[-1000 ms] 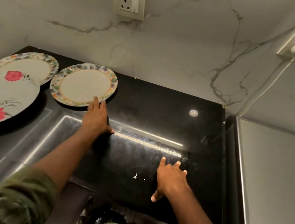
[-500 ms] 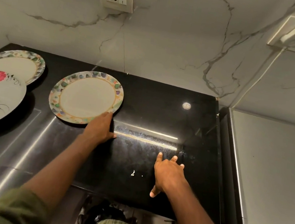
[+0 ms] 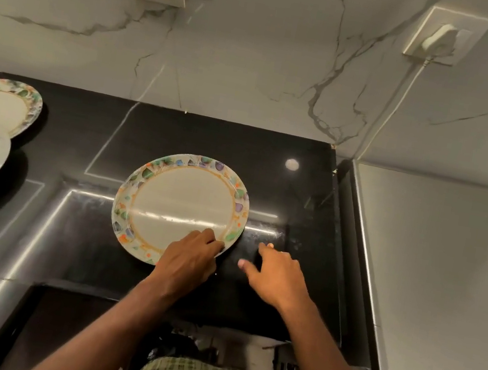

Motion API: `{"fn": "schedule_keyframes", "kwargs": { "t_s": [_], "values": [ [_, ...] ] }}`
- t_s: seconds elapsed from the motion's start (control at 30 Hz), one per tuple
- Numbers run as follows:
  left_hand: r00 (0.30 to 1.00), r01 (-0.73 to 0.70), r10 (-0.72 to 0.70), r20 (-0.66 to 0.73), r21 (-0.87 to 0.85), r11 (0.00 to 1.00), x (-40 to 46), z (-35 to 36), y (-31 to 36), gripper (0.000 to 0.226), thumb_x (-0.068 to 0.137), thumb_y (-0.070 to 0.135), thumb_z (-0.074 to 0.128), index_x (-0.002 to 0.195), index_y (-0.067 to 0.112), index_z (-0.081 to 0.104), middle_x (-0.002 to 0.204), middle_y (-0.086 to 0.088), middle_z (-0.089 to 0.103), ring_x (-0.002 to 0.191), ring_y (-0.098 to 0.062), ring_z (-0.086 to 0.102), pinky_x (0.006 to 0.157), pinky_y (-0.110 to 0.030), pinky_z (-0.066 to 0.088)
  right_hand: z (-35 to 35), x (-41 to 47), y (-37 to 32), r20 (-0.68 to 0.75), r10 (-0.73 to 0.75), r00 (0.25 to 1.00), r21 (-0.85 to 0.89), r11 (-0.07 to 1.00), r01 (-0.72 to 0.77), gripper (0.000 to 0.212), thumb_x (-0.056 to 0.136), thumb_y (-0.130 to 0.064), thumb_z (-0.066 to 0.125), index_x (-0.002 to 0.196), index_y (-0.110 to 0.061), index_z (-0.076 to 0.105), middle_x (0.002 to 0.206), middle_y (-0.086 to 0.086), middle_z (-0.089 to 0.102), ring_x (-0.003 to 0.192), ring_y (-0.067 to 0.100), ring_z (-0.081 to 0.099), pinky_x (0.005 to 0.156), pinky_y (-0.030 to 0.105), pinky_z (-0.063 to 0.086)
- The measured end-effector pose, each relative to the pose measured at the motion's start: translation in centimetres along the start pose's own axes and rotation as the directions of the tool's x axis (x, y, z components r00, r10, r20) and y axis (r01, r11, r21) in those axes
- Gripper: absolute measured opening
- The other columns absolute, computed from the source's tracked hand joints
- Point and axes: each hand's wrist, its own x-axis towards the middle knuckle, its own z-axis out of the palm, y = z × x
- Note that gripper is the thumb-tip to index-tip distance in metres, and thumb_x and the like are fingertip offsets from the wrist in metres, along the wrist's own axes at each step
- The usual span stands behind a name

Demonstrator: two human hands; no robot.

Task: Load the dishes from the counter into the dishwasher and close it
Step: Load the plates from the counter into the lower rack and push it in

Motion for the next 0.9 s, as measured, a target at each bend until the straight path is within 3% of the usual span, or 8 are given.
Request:
{"fn": "schedule_keyframes", "kwargs": {
  "t_s": [0.07,0.1,0.17,0.2,0.3,0.5,0.67,0.9],
  "values": [
    [0.995,-0.08,0.08,-0.063,-0.01,0.997,-0.2,-0.8,1.3,0.028,0.089,0.017,0.069,0.117,0.016,0.071,0.105,-0.002,0.061,0.09,-0.025,0.061,0.057,-0.037,0.049,-0.7,-0.6,1.4,-0.022,0.123,0.992,0.49,0.866,-0.097,0.065,0.098,-0.066,0.05,0.135,-0.014,0.062,0.13,0.01,0.07,0.116,0.026,0.068,0.098,0.042,0.056],
    [0.987,-0.127,0.125,-0.098,-0.015,0.992,-0.3,-1.1,2.3,0.027,0.087,0.017,0.071,0.114,0.016,0.072,0.102,-0.002,0.062,0.086,-0.025,0.062,0.054,-0.036,0.048,-1.1,-1.1,1.8,0.062,0.163,0.985,0.729,0.667,-0.156,0.062,0.1,-0.063,0.05,0.131,-0.012,0.065,0.122,0.012,0.073,0.11,0.025,0.071,0.093,0.041,0.06],
    [0.962,-0.232,0.225,-0.157,-0.022,0.973,-0.5,-1.6,4.6,0.026,0.087,0.02,0.069,0.113,0.017,0.072,0.099,-0.002,0.063,0.081,-0.023,0.061,0.054,-0.034,0.047,-2.0,-1.9,2.4,0.201,0.12,0.972,0.927,0.298,-0.228,0.048,0.103,-0.055,0.052,0.123,-0.015,0.07,0.109,0.013,0.077,0.1,0.026,0.076,0.087,0.041,0.063],
    [0.946,-0.284,0.275,-0.17,-0.026,0.959,-0.5,-1.7,5.9,0.026,0.089,0.022,0.065,0.113,0.017,0.072,0.099,-0.001,0.063,0.08,-0.021,0.06,0.054,-0.034,0.047,-2.1,-2.1,2.8,0.202,0.111,0.973,0.949,0.223,-0.222,0.04,0.105,-0.048,0.052,0.119,-0.015,0.072,0.105,0.011,0.079,0.098,0.025,0.077,0.085,0.041,0.063],
    [0.914,-0.379,0.366,-0.175,-0.045,0.924,-0.4,-1.8,9.8,0.03,0.093,0.023,0.06,0.121,0.02,0.07,0.101,0.001,0.064,0.081,-0.019,0.059,0.058,-0.033,0.049,-2.1,-2.7,4.6,0.104,0.218,0.97,0.955,0.252,-0.159,0.026,0.104,-0.024,0.053,0.107,-0.013,0.076,0.099,0.006,0.08,0.096,0.025,0.076,0.079,0.042,0.064],
    [0.78,-0.618,0.576,-0.244,-0.161,0.769,0.0,-2.0,15.4,0.023,0.097,0.022,0.062,0.118,0.024,0.073,0.108,0.003,0.069,0.09,-0.02,0.065,0.073,-0.035,0.055,-2.4,-4.3,11.3,-0.087,0.421,0.903,0.938,0.339,-0.067,0.025,0.104,-0.026,0.05,0.102,-0.02,0.074,0.092,0.001,0.079,0.088,0.019,0.077,0.076,0.039,0.064],
    [0.6,-0.798,0.751,-0.274,-0.271,0.539,0.3,-1.0,20.7,0.021,0.102,0.023,0.063,0.119,0.022,0.075,0.109,0.006,0.071,0.096,-0.013,0.065,0.084,-0.026,0.052,-4.8,-7.0,18.6,-0.287,0.574,0.767,0.944,0.308,0.122,0.019,0.105,-0.03,0.058,0.102,-0.025,0.076,0.095,-0.005,0.08,0.089,0.015,0.077,0.076,0.033,0.061],
    [0.527,-0.813,0.834,-0.162,-0.381,0.44,3.0,2.2,28.7,0.021,0.1,0.023,0.065,0.12,0.02,0.074,0.11,0.006,0.075,0.099,-0.011,0.068,0.087,-0.026,0.053,-5.9,-12.8,26.8,-0.312,0.763,0.566,0.949,0.217,0.23,0.02,0.107,-0.027,0.056,0.102,-0.017,0.073,0.08,-0.008,0.077,0.071,0.005,0.07,0.056,0.021,0.053]
  ]
}}
